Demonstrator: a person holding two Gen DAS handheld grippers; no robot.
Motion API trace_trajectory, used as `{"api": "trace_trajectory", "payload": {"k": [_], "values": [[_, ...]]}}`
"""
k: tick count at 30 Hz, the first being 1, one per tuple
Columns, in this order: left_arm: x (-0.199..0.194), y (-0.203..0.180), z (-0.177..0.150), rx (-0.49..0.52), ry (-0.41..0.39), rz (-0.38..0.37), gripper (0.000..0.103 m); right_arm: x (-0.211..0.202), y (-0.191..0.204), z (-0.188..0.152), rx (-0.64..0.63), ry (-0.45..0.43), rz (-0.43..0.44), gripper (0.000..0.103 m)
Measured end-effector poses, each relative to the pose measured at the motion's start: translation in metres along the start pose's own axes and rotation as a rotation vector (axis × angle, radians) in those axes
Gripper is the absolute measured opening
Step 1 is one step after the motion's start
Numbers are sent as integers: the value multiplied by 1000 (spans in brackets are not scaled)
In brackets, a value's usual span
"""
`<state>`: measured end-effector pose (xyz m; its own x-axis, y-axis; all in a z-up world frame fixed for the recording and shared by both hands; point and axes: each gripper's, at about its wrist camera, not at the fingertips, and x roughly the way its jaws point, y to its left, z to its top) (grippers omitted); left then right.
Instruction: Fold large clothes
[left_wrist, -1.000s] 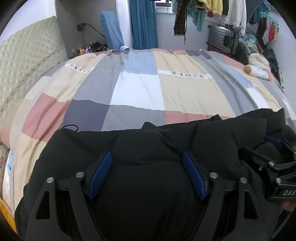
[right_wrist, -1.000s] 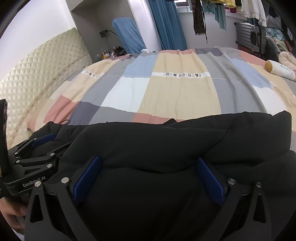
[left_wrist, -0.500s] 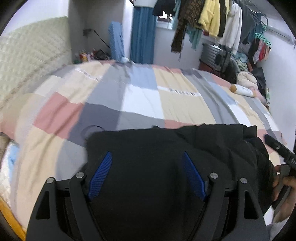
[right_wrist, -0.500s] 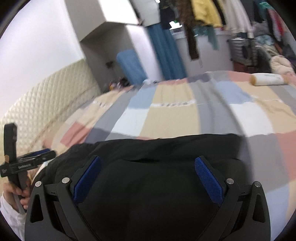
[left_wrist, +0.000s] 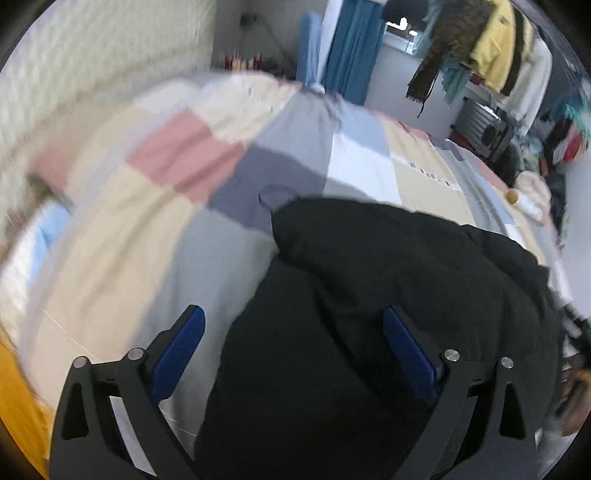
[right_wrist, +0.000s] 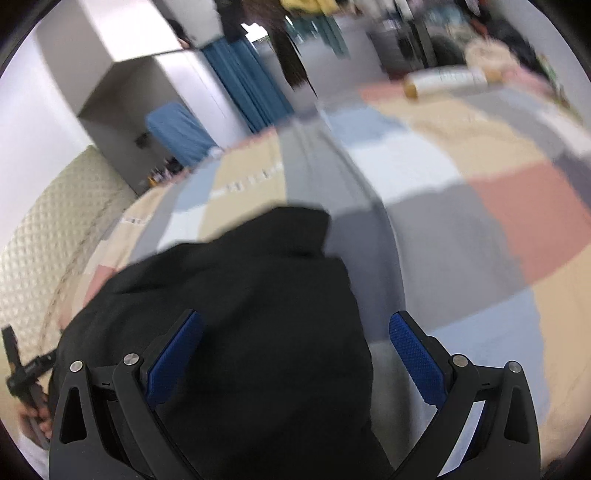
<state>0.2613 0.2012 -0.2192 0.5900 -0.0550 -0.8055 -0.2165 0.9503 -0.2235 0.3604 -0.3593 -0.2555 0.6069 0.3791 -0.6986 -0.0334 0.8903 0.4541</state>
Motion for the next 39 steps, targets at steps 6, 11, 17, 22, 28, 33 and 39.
{"api": "trace_trajectory", "payload": {"k": [6, 11, 17, 22, 28, 33, 39], "values": [[19, 16, -1, -130, 64, -191, 93, 20, 5, -7, -14, 70, 139, 88], [15, 7, -5, -118, 56, -221, 46, 3, 40, -8, -124, -38, 88, 17], [-30, 6, 4, -114, -118, -255, 11, -26, 59, 5, -164, -205, 18, 6], [-69, -6, 17, -62, -284, -257, 10, -26, 68, 28, -181, -294, -48, 5], [-44, -9, 34, -16, -269, -127, 10, 13, 66, 33, -220, -210, -183, 5], [7, 2, 22, -4, -74, -32, 10, 47, 51, 17, -244, -78, -254, 5], [8, -1, 14, 32, -46, 1, 11, 46, 46, 9, -239, -51, -250, 6]]}}
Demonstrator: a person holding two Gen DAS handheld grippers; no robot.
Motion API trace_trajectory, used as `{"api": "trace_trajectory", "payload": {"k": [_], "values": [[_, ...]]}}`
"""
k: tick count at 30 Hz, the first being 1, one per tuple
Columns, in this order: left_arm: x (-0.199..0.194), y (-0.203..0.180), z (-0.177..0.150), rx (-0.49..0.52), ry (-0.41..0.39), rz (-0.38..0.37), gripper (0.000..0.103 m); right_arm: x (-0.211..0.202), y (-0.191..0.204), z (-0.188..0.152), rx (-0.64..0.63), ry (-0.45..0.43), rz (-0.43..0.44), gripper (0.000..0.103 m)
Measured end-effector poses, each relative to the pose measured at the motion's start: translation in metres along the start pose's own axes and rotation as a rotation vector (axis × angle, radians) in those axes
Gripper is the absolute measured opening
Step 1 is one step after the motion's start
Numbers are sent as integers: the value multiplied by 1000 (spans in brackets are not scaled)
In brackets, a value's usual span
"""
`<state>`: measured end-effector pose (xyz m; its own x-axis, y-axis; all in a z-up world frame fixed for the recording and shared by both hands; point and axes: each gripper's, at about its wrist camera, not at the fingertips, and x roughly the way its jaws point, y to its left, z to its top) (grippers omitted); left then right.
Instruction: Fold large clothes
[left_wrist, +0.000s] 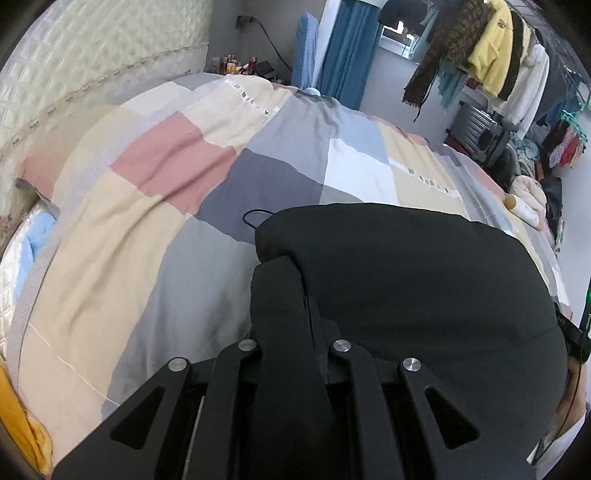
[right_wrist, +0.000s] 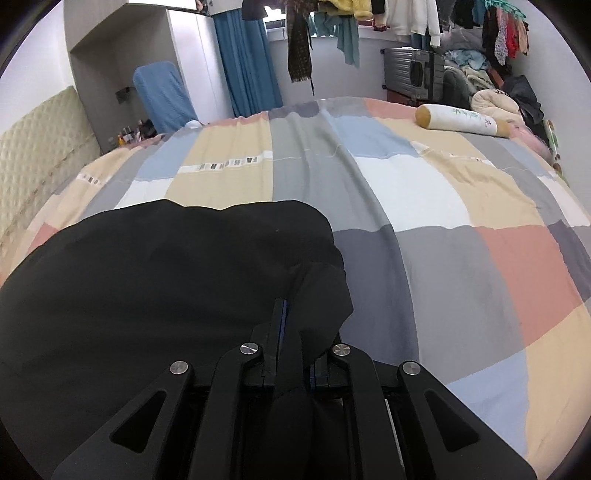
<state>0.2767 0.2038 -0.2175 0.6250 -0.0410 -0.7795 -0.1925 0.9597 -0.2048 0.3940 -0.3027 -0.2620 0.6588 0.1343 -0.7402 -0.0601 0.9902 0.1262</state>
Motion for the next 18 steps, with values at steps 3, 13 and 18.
{"api": "trace_trajectory", "payload": {"k": [3, 13, 18], "values": [[-5, 5, -1, -26, 12, -13, 14, -16, -12, 0, 94, -22, 52, 9], [-70, -26, -5, 69, -36, -39, 79, -118, -19, 9, 182, -184, 73, 76], [-126, -52, -6, 113, -103, -41, 84, -191, -6, 24, 139, -280, 118, 77]]}}
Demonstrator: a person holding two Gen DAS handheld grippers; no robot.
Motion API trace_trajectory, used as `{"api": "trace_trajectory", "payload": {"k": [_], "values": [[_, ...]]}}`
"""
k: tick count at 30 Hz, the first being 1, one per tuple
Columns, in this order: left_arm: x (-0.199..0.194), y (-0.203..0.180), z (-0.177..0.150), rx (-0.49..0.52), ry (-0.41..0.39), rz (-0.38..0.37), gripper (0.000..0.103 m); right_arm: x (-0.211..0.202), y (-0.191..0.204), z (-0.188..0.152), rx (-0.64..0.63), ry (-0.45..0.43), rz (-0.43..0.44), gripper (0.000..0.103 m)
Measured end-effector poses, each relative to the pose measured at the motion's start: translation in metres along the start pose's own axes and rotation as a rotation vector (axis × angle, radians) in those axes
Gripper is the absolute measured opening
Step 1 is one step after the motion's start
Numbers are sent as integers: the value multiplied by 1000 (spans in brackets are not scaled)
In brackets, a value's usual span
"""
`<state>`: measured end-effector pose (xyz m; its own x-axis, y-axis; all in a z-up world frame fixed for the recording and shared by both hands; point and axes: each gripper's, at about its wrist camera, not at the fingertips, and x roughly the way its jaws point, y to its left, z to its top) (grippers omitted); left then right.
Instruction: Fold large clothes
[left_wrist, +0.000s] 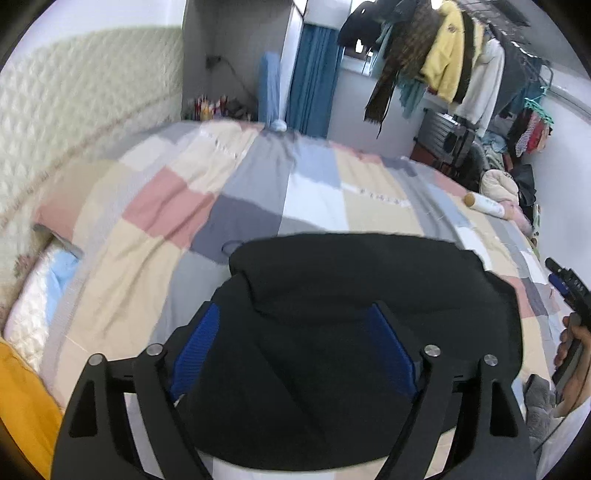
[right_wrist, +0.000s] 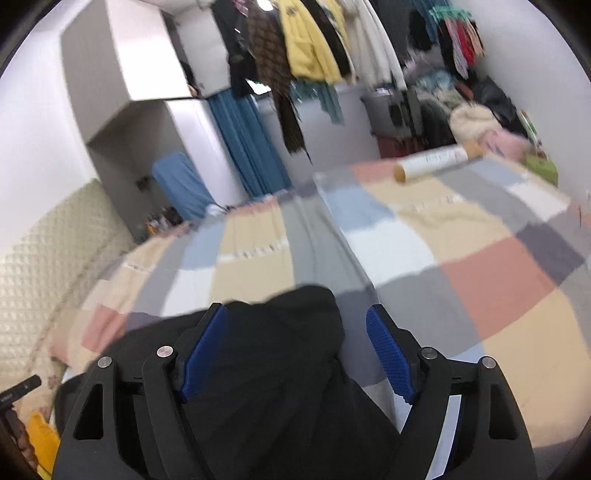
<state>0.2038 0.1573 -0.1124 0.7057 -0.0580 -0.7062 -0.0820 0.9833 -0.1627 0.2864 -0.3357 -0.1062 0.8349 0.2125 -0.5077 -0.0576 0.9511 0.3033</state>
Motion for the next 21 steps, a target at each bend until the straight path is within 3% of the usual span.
{"api": "trace_trajectory", "payload": {"k": [3, 6, 11, 15, 21], "values": [[-43, -22, 8, 22, -64, -15, 89, -45, 22, 18, -47, -53, 42, 78], [-82, -41, 12, 49, -126, -28, 103, -91, 44, 33, -94, -107, 85, 83], [-140, -66, 11, 97, -204, -43, 103, -160, 82, 41, -177, -188, 175, 86], [-181, -84, 3, 133, -253, -44, 103, -203, 104, 33, -223, -250, 231, 102], [-231, -100, -23, 142, -344, -89, 103, -235, 126, 2, -275, -291, 289, 103]]}}
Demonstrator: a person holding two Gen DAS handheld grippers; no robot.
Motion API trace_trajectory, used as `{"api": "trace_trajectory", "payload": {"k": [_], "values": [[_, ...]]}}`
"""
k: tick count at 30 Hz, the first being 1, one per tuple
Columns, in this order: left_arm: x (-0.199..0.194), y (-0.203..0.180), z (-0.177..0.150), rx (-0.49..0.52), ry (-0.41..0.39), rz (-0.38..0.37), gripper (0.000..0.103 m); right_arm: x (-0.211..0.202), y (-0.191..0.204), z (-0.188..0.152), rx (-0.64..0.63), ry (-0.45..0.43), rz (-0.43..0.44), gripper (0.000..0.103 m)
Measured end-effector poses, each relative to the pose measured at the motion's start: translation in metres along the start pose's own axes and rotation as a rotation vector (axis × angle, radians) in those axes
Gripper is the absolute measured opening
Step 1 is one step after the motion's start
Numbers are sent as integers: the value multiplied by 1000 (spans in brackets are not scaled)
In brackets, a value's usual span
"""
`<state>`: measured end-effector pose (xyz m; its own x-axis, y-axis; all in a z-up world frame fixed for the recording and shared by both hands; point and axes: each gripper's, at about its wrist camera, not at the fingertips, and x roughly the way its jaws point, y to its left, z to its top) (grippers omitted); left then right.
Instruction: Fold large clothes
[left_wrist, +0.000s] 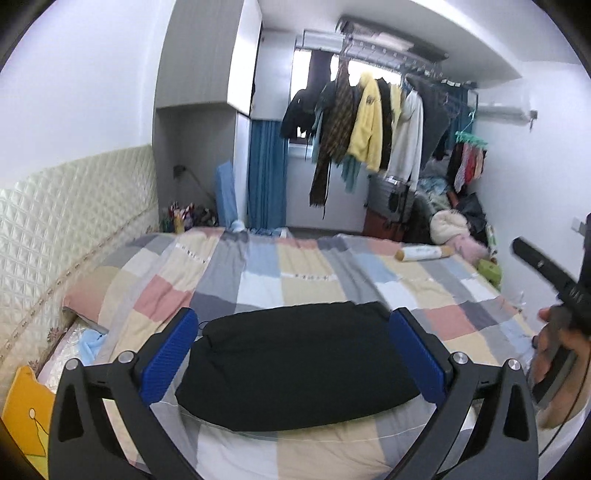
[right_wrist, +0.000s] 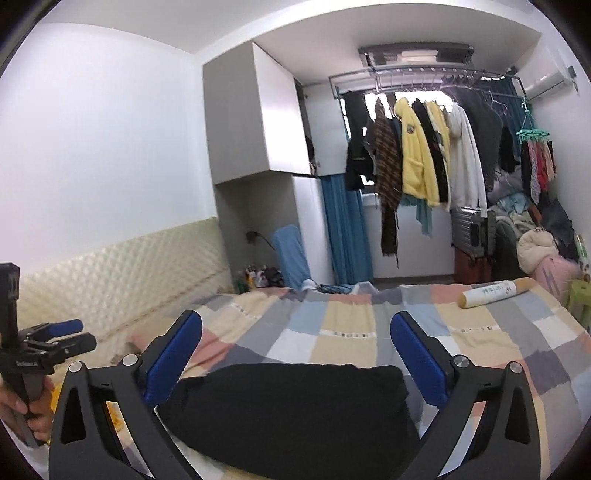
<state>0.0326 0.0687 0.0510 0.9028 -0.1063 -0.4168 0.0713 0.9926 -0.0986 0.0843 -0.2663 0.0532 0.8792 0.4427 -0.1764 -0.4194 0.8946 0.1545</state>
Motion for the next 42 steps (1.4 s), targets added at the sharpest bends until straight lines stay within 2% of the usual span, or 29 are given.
{"api": "trace_trajectory", "payload": {"k": [3, 12, 15, 17, 20, 23, 26, 31, 38, 42], "values": [[-8, -6, -10, 6, -15, 18, 103, -5, 17, -11, -23, -12, 7, 103], [-18, -11, -46, -51, 1, -63, 103, -13, 49, -54, -19, 15, 56, 103], [-23, -16, -57, -42, -4, -48, 103, -18, 55, -71, -5, 32, 64, 103], [-25, -17, -63, -45, -3, -51, 103, -18, 59, -80, -18, 55, 51, 103], [-29, -14, -75, -64, -14, -15, 103, -18, 61, -97, -10, 82, 18, 103], [-27, -7, -88, -110, 0, -35, 103, -16, 60, -110, 11, 106, 4, 103], [-27, -6, -95, -111, 9, -33, 103, -12, 62, -122, 1, 136, -9, 103], [-26, -4, -102, -96, 9, 3, 103, -7, 61, -134, 7, 168, -10, 103], [-11, 7, -113, -110, 49, 77, 103, -3, 62, -147, 3, 191, -31, 103], [-5, 10, -116, -99, 65, 68, 103, -3, 57, -153, 39, 204, -16, 103]]}}
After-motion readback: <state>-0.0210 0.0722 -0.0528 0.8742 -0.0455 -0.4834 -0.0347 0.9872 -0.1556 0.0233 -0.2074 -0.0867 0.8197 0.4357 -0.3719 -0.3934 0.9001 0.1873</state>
